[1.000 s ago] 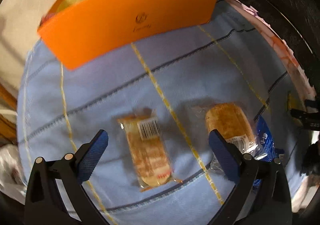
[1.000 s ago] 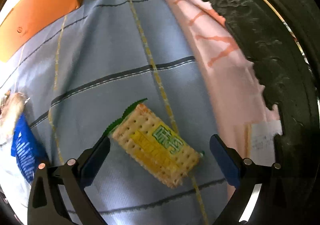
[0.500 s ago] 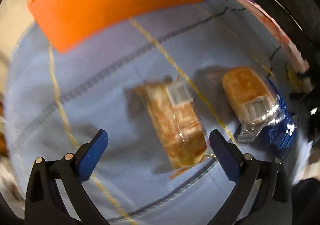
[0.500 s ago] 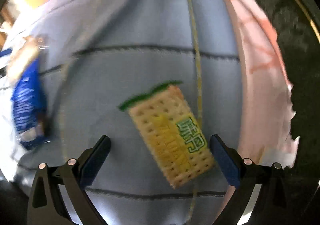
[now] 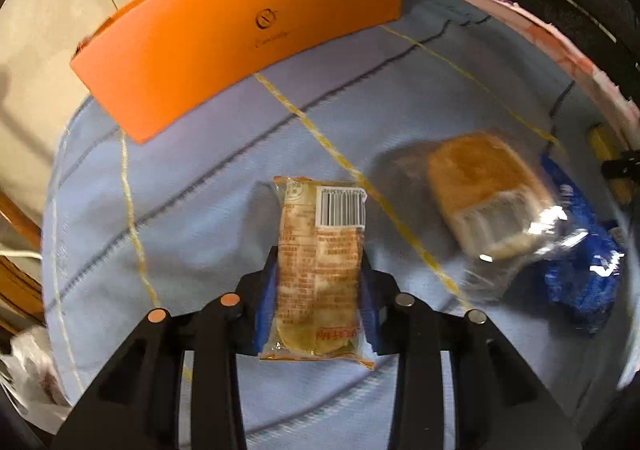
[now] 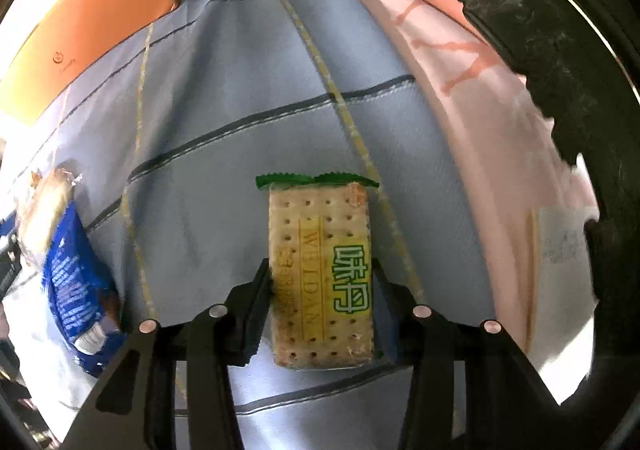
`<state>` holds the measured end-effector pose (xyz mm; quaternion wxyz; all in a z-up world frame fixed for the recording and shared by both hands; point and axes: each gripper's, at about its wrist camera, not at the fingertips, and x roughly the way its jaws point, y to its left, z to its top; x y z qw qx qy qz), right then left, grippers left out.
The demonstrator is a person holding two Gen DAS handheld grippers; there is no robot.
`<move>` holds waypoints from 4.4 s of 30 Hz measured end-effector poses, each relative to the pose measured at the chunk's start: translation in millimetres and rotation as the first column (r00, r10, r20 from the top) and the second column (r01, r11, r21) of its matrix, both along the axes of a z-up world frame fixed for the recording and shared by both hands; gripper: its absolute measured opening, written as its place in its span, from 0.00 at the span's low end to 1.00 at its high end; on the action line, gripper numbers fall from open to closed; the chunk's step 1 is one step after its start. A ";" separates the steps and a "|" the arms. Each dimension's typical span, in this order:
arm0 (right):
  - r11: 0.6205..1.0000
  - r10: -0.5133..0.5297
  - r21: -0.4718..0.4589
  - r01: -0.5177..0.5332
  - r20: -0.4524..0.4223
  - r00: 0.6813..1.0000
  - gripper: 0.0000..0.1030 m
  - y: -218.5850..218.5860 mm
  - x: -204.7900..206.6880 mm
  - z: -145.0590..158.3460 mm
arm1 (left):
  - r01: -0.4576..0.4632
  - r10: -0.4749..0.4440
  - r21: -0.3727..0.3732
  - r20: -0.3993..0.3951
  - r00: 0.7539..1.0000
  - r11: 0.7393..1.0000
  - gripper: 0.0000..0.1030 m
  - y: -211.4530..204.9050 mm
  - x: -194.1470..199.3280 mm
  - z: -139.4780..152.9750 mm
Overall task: Organize snacks
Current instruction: 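Carry both snacks over the orange box and open both tools to drop them, then grasp the round wrapped bread with the left tool while the right tool grasps the blue snack bag, then carry both snacks over the orange box and open both tools to drop them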
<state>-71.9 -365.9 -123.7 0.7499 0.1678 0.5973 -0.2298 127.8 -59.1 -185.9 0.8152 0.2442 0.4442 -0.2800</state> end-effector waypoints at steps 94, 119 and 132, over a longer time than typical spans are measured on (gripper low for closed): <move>0.977 0.208 0.010 -0.212 0.165 0.964 0.54 60.6 -2.0 34.9 | -0.282 0.282 0.037 -0.252 0.926 0.959 0.96 -128.4 6.9 10.3; 0.979 0.204 -0.084 -0.188 0.529 0.824 0.54 35.1 187.8 166.9 | -0.337 0.363 -0.242 0.072 0.929 0.910 0.55 -22.5 104.7 195.2; 0.953 0.266 0.033 -0.300 0.378 0.887 0.54 39.5 380.5 165.5 | -0.438 0.459 -0.170 0.115 0.881 0.883 0.53 -35.0 217.9 222.4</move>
